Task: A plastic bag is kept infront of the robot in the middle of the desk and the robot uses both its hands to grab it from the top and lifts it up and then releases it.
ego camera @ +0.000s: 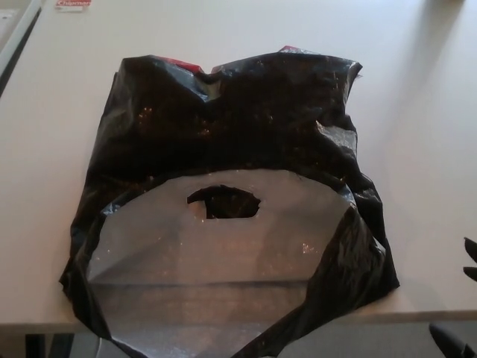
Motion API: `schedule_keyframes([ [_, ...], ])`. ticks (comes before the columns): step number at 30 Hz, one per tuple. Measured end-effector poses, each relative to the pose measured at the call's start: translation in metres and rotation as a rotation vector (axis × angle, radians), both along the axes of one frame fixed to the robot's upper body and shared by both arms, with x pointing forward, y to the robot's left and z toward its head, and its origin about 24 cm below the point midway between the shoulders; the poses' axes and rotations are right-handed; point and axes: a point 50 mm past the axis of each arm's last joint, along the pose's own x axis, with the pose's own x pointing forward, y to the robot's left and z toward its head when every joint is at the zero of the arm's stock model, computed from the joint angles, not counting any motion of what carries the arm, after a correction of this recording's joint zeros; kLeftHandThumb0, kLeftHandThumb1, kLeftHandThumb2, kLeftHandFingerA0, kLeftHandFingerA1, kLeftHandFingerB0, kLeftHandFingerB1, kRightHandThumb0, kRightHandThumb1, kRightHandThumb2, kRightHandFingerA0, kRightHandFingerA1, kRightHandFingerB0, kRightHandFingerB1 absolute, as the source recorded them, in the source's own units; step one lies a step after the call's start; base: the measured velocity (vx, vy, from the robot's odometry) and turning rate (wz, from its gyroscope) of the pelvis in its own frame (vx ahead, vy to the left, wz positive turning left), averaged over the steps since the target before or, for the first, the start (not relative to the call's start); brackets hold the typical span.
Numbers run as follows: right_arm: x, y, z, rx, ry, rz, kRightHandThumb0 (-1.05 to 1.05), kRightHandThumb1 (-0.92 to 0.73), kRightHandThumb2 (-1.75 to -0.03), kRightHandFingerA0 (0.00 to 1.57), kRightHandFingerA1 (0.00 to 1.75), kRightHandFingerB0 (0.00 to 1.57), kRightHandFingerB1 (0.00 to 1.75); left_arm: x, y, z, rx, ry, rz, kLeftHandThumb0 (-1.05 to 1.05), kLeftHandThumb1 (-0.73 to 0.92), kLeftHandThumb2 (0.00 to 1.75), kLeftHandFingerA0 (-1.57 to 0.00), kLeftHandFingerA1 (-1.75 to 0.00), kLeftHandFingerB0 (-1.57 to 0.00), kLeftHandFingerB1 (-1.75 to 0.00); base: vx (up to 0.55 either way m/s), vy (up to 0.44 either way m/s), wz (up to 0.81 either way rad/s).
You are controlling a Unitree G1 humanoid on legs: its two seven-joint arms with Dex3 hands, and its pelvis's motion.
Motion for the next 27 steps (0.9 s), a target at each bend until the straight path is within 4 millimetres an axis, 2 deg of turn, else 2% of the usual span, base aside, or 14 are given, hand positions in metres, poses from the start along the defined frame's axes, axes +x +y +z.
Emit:
schedule_keyframes([
  [1, 0.000, 0.001, 0.000, -0.004, -0.005, 0.002, -0.48, -0.50, -0.55, 0.36, 0.81, 0.36, 0.32, 0.000, 0.000, 0.000, 0.000, -0.002, -0.001, -0.78, 0.42, 0.93, -0.85, -1.26, -0.17, -0.65, 0.00, 0.000, 0.00],
  [2, 0.001, 0.002, 0.001, -0.013, -0.013, 0.009, -0.48, -0.50, -0.55, 0.34, 0.84, 0.36, 0.32, 0.002, 0.001, 0.000, -0.003, 0.001, -0.001, -0.80, 0.68, 0.49, -0.58, -1.71, -0.14, -0.73, 0.00, 0.000, 0.00],
  [5, 0.006, 0.005, 0.004, -0.033, -0.040, 0.029, -0.48, -0.50, -0.55, 0.34, 0.84, 0.36, 0.32, 0.008, 0.007, -0.002, -0.003, 0.018, 0.008, -0.80, 0.68, 0.49, -0.58, -1.71, -0.14, -0.73, 0.00, 0.000, 0.00],
  [6, 0.006, 0.005, 0.005, -0.038, -0.045, 0.033, -0.49, -0.51, -0.55, 0.33, 0.85, 0.35, 0.33, 0.009, 0.008, -0.002, -0.002, 0.022, 0.010, -0.86, 0.63, 0.58, -0.50, -1.72, -0.14, -0.72, 0.00, 0.000, 0.00],
  [9, 0.007, 0.009, 0.005, -0.050, -0.049, 0.048, -0.48, -0.51, -0.56, 0.34, 0.78, 0.35, 0.32, 0.012, 0.013, -0.003, 0.004, 0.038, 0.018, -0.83, 0.60, 0.54, -0.42, -1.43, -0.13, -0.72, 0.00, 0.000, 0.00],
  [12, 0.009, 0.012, 0.004, -0.058, -0.050, 0.064, -0.48, -0.51, -0.56, 0.34, 0.78, 0.35, 0.32, 0.017, 0.016, -0.003, 0.011, 0.048, 0.021, -0.83, 0.60, 0.54, -0.42, -1.43, -0.13, -0.72, 0.00, 0.000, 0.00],
  [13, 0.010, 0.012, 0.004, -0.061, -0.051, 0.068, -0.47, -0.48, -0.55, 0.31, 0.77, 0.33, 0.31, 0.018, 0.017, -0.003, 0.012, 0.049, 0.021, -0.78, 0.53, 0.56, -0.35, -1.20, -0.18, -0.67, 0.00, 0.000, 0.00],
  [14, 0.010, 0.013, 0.004, -0.063, -0.052, 0.070, -0.47, -0.48, -0.55, 0.31, 0.80, 0.33, 0.31, 0.018, 0.017, -0.003, 0.013, 0.051, 0.021, -0.85, 0.36, 0.83, -0.47, -1.01, -0.20, -0.65, 0.00, 0.000, 0.00],
  [15, 0.011, 0.013, 0.004, -0.066, -0.051, 0.075, -0.47, -0.48, -0.55, 0.31, 0.80, 0.33, 0.31, 0.019, 0.018, -0.004, 0.013, 0.058, 0.020, -0.85, 0.36, 0.83, -0.47, -1.01, -0.20, -0.65, 0.00, 0.000, 0.00],
  [16, 0.012, 0.014, 0.003, -0.068, -0.049, 0.081, -0.47, -0.47, -0.55, 0.31, 0.80, 0.33, 0.31, 0.019, 0.019, -0.006, 0.011, 0.074, 0.016, -0.84, 0.55, 0.55, -0.32, -1.19, -0.17, -0.67, 0.00, 0.000, 0.00],
  [20, 0.016, 0.013, 0.002, -0.086, -0.039, 0.097, -0.47, -0.48, -0.55, 0.30, 0.81, 0.32, 0.31, 0.021, 0.024, -0.011, 0.028, 0.147, -0.007, -0.81, 0.50, 0.58, -0.30, -1.23, -0.20, -0.68, 0.00, 0.000, 0.00],
  [24, 0.017, 0.013, 0.002, -0.096, -0.036, 0.106, -0.48, -0.48, -0.55, 0.31, 0.83, 0.32, 0.31, 0.021, 0.026, -0.013, 0.046, 0.183, -0.026, -0.86, 0.47, 0.56, -0.33, -1.13, -0.20, -0.70, 0.00, 0.000, 0.00],
  [25, 0.017, 0.013, 0.001, -0.103, -0.033, 0.111, -0.48, -0.47, -0.54, 0.29, 0.93, 0.34, 0.32, 0.021, 0.027, -0.014, 0.059, 0.200, -0.039, -0.94, 0.36, 0.87, -0.41, -0.93, -0.24, -0.69, 0.00, 0.000, 0.00],
  [27, 0.018, 0.012, 0.000, -0.108, -0.026, 0.115, -0.47, -0.48, -0.54, 0.28, 0.98, 0.34, 0.31, 0.021, 0.025, -0.014, 0.068, 0.215, -0.059, -0.93, 0.35, 0.86, -0.40, -0.91, -0.24, -0.69, 0.00, 0.000, 0.00],
])
